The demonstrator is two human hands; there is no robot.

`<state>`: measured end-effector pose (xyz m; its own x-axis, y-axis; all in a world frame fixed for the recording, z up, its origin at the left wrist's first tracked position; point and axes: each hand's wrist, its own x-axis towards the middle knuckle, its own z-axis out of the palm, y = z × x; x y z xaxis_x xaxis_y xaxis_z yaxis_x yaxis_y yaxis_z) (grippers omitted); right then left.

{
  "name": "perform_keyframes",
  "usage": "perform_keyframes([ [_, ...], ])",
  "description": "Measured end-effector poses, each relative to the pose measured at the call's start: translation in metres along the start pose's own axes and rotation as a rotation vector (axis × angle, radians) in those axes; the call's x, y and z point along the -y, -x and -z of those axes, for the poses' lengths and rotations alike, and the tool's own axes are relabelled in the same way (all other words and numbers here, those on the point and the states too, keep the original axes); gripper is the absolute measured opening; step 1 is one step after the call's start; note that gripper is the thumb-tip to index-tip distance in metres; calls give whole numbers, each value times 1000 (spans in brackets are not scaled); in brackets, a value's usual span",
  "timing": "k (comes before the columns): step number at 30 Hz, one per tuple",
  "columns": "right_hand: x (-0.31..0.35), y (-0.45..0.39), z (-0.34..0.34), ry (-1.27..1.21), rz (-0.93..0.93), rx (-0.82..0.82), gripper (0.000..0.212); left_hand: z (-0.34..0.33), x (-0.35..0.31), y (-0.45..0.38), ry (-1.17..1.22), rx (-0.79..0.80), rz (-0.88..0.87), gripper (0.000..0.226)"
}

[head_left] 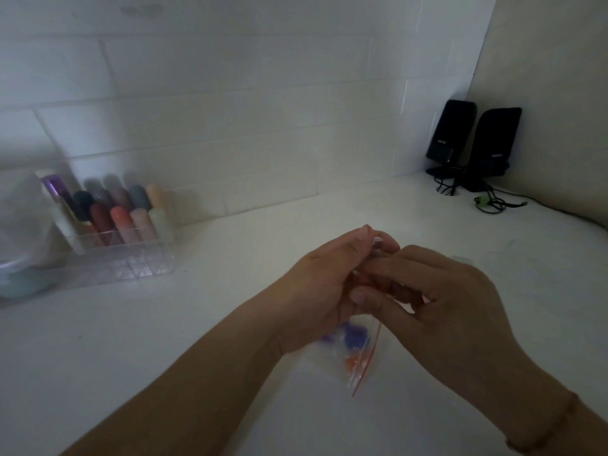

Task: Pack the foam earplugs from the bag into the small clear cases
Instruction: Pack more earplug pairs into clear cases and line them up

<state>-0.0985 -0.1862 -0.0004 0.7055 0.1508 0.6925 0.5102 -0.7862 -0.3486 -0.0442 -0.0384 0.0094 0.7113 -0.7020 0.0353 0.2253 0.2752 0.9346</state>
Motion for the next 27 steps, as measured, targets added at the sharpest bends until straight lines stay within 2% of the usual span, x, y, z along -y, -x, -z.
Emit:
perform_keyframes([
  [4,-4,-3,15,-91,-12,-138,21,9,-2,-5,7,-74,-51,42],
  [6,-12,-5,25,-115,-101,-149,20,18,-7,-9,52,-145,-89,40],
  [8,-22,-5,31,-97,-173,8,20,28,-12,-13,101,-226,-117,40],
  [11,-32,0,27,64,-28,350,19,43,-13,-21,125,-381,-135,40],
  [14,-26,6,13,39,68,474,19,51,-9,-26,135,-466,-122,39],
  [17,-22,9,0,126,82,576,35,54,-3,-26,177,-485,-94,39],
  [19,-20,11,-8,200,88,590,39,54,-1,-26,218,-474,-72,39],
  [27,-12,14,-42,365,103,450,38,54,5,-29,291,-499,4,38],
])
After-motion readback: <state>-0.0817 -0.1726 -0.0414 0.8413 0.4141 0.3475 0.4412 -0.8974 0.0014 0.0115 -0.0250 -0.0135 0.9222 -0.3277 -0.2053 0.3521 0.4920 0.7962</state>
